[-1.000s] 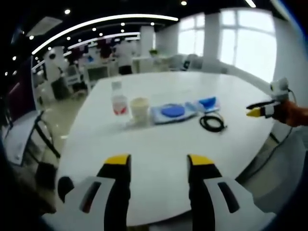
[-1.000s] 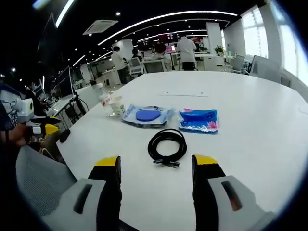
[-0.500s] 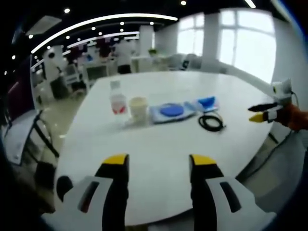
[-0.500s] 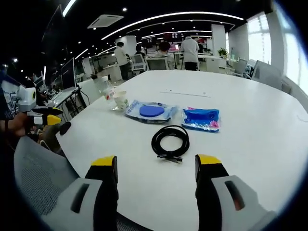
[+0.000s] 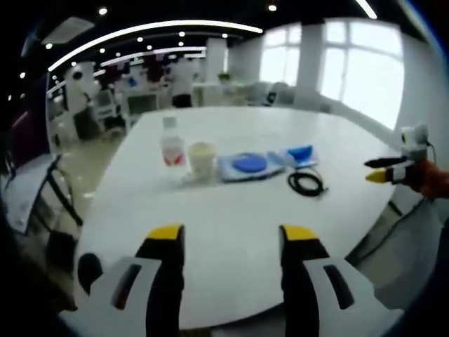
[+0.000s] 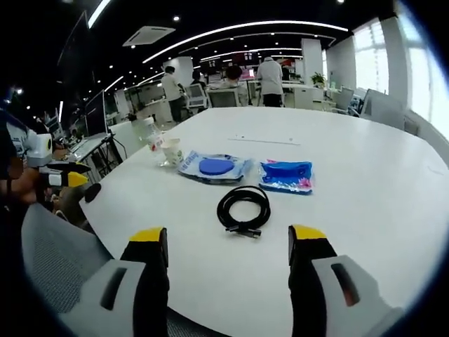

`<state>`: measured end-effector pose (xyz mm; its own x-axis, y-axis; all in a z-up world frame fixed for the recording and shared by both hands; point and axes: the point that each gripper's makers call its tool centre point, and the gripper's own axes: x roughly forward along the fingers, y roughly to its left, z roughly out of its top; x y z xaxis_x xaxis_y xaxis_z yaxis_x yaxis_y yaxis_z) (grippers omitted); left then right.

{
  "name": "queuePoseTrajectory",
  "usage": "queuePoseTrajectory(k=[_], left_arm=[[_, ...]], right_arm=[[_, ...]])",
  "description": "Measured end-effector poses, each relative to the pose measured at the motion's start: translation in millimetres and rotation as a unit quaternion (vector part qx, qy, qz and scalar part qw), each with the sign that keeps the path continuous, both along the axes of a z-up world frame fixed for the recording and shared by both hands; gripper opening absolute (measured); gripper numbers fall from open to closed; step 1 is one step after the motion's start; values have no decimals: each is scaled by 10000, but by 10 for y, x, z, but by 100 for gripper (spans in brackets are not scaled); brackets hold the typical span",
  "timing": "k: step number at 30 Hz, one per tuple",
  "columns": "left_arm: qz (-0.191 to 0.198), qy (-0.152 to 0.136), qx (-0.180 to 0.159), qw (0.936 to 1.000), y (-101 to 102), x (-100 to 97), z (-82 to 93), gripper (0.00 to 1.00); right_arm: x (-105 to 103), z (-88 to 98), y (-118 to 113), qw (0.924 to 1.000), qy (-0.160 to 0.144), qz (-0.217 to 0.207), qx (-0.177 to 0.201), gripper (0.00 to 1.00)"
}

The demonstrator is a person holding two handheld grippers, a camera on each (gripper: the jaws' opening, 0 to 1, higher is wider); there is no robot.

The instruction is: Arrange the tabletop items into an orderly group along one side of the table until the central work area is clear of visible clutter.

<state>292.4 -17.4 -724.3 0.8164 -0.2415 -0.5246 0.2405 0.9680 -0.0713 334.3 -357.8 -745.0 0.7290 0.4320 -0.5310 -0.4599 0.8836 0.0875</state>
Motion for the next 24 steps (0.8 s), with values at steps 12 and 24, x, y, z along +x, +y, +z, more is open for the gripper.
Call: queuePoseTrajectory(k=[12,24], left_arm=[[-68,73,-21,9999,-27,-6,-28,53],[28,63,-77,9999,7,-1,-12,52]], right_arm=[[-50,-48,5,9999,73,34,-147,73],[-75,-76,79,9994,116,211,-238,74]])
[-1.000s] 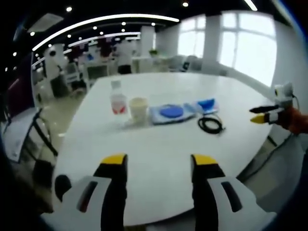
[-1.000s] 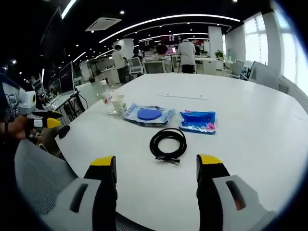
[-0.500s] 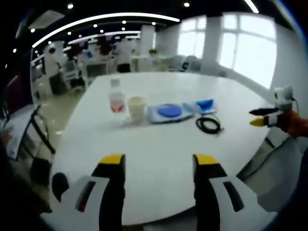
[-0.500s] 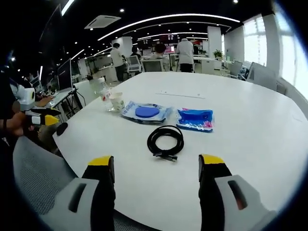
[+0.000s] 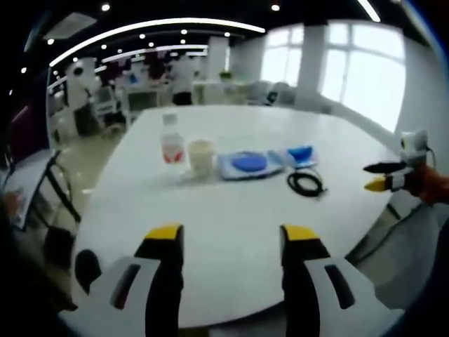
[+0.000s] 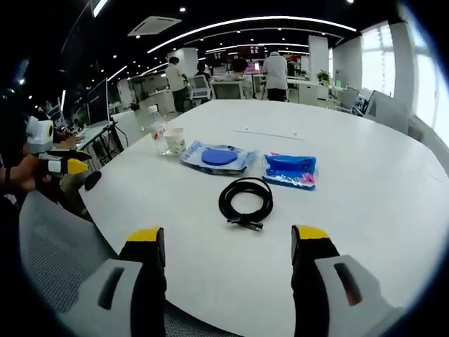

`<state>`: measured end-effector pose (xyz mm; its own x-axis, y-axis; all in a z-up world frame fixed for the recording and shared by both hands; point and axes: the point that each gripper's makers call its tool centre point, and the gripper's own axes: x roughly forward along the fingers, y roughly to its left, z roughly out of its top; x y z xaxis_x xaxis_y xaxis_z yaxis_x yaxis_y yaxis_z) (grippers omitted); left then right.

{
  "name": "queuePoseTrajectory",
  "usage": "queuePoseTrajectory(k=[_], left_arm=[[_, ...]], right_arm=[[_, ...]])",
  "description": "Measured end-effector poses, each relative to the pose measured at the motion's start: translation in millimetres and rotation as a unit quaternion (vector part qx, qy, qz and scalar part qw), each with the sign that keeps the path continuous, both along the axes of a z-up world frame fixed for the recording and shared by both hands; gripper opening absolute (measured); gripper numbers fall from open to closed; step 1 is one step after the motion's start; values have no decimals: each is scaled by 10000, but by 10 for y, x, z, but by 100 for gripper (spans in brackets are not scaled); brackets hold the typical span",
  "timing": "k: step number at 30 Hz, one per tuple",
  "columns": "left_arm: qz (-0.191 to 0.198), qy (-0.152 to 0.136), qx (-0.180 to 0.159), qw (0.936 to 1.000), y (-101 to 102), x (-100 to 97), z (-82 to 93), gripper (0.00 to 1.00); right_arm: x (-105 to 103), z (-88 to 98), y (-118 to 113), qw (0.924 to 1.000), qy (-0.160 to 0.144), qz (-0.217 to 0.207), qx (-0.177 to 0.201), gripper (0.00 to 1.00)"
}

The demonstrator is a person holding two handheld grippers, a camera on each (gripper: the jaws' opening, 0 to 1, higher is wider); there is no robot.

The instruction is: Arrange the tabletop items into an orderly group along one side of the table until the central work area is clear of visible clutter.

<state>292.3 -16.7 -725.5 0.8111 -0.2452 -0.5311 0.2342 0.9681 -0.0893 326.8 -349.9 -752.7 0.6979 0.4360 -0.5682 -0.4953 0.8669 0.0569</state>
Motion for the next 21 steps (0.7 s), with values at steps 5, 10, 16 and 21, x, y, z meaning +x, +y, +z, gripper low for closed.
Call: queuePoseTrajectory(k=[5,10,16,21], left_arm=[[7,6,16,10000,1,-1,-3,52],[-13,30,5,10000,-17,-5,-8,51],[-44,65,38,10000,-27,-10,-25,51],[-47,81,92,9999,-34,-13,-29,51]], right_arm=[[-14,-26,26,9999,50,85,-42,74],[-23,-51,3,9999,114,51,-39,73],[-49,-79,46,9994,116,223,-230,73],[-95,-114,145,9971,105,551,-506,74]])
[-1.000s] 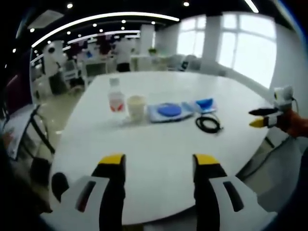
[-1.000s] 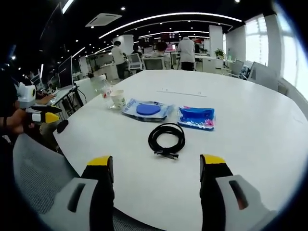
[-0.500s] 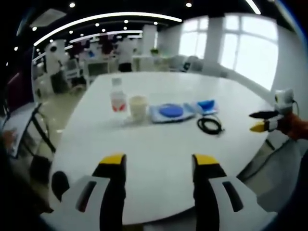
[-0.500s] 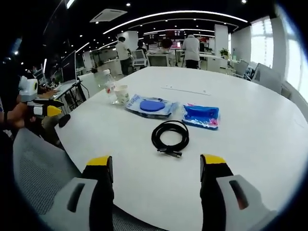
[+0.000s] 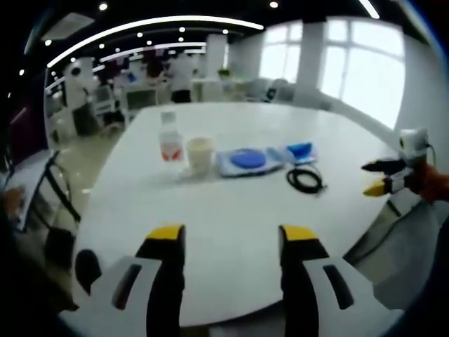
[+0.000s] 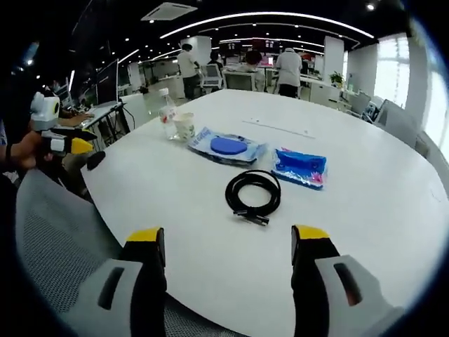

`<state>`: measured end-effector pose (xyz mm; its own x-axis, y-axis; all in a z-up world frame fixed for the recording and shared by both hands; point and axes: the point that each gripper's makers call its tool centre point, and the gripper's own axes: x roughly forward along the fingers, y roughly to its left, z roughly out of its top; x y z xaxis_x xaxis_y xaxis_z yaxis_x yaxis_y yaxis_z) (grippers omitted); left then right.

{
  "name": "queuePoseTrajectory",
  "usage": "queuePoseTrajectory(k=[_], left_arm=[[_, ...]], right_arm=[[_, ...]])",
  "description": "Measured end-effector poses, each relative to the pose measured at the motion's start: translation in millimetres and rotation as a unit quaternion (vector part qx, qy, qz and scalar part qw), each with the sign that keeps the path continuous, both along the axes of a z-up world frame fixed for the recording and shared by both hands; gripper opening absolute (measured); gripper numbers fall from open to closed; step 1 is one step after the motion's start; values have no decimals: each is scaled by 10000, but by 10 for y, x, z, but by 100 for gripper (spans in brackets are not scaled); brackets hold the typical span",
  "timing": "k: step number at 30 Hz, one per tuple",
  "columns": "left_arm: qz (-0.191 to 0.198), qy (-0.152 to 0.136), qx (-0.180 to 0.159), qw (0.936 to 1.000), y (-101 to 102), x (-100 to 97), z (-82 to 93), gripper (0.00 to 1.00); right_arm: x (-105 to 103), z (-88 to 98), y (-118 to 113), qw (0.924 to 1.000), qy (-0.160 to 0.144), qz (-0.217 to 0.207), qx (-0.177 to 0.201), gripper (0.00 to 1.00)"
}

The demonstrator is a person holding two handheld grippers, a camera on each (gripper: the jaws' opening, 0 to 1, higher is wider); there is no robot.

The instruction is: Arrange the tabletop items into an orderly group along one side of the table until the central work area is clear of visible clutter.

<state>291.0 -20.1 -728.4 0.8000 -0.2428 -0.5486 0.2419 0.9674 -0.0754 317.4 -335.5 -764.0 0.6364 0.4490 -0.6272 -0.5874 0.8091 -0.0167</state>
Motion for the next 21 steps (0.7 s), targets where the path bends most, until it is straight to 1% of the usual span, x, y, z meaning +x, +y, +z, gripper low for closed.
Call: queuePoseTrajectory(k=[4,7,8,11,16,21], left_arm=[[-17,16,95,10000,-3,-3,-11,51],[-13,31,183,9998,6,-8,-23,50],[-6,55,248,9997,14,-17,-31,50],[21,27,280,9996,26,-17,-14,50],[154,-6,171,9997,84,-4,4,52],[196,0,244,9995,96,-4,-6,53]], right_arm=[[-12,-7,36,9999,-13,139,-77,74],[-15,1,47,9999,-17,163,-31,74],[-16,2,42,9999,-16,152,-26,74],[-4,-10,4,10000,29,64,28,75],[8,-3,-49,9998,57,-98,173,75],[16,9,-86,9993,65,-214,310,75]])
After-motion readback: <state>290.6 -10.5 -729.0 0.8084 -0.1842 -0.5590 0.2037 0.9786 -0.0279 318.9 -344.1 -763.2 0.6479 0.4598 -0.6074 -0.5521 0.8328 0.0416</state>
